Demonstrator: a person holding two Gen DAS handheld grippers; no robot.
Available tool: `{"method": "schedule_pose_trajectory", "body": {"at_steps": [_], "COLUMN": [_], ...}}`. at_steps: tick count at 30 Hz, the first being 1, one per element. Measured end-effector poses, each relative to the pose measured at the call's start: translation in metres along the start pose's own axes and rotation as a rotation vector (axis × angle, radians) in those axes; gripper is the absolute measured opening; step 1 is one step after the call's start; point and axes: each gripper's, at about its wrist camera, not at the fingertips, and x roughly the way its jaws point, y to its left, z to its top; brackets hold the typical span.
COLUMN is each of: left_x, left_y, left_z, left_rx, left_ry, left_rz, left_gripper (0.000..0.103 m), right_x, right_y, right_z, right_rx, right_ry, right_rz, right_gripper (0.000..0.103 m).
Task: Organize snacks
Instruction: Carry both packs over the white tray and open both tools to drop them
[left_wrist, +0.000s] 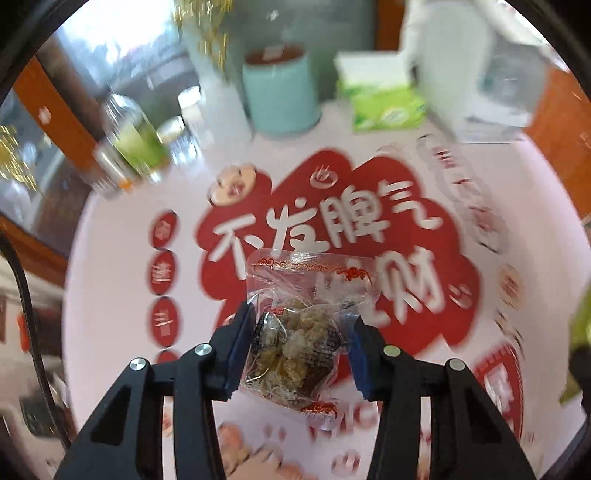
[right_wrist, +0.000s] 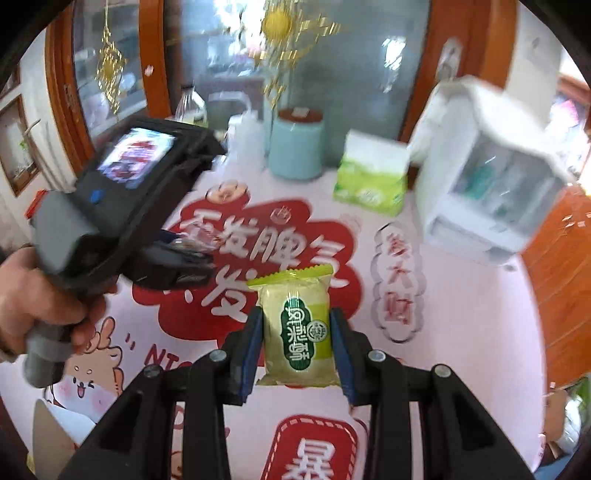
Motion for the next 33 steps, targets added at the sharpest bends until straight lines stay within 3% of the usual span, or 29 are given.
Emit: {"method": "schedule_pose_trajectory", "body": {"at_steps": [6,12,18,27,30,31,32,33], "left_x": [-0.139,-0.223,-0.226,-0.210,-0.208,-0.208,-0.208,-0.209], "left_y": [0.007,-0.002,-0.022,-0.052,-0.061,-0.063,-0.066,-0.068], "left_z": [-0.056,-0.130,-0.203,-0.248,-0.253,-0.254,-0.256,-0.257], "left_rx": [0.058,-0.015,-0.100,-0.132,-0.119,-0.115,-0.107,-0.101], "left_ry": [-0.160,-0.180,-0.127,-0.097,-0.097,-0.099,-0.103,-0.109], "left_rz": [0.036,-0.005,-0.042,0.007,0.039,0.050,0.071,0.085], "left_gripper": [0.046,0.046,0.046,0.047,0.056,0.066,0.083,0.092], "right_x": [-0.102,-0.170,-0.199,-0.198,-0.198,-0.198,-0.200,-0.202], "right_y": [0.014,0.023,0.045,0.064,0.067,0.068,0.068,0.069], "right_z": [-0.021,-0.061,-0.113,-0.160,-0.167,-0.167,-0.169,-0.169], "right_rx": [0.046,0.069,0.062,0.024,0.014,0.013,0.006,0.002], "right_ry": [-0.136,-0.150,-0.081,0.043,0.062,0.065,0.065,0.060], "right_rz": [0.067,0.174,0.255,0.257,0.243,0.237,0.228,0.224], "right_gripper": [0.036,0.036,0.036,0.037,0.037,0.037,0.037,0.038]}}
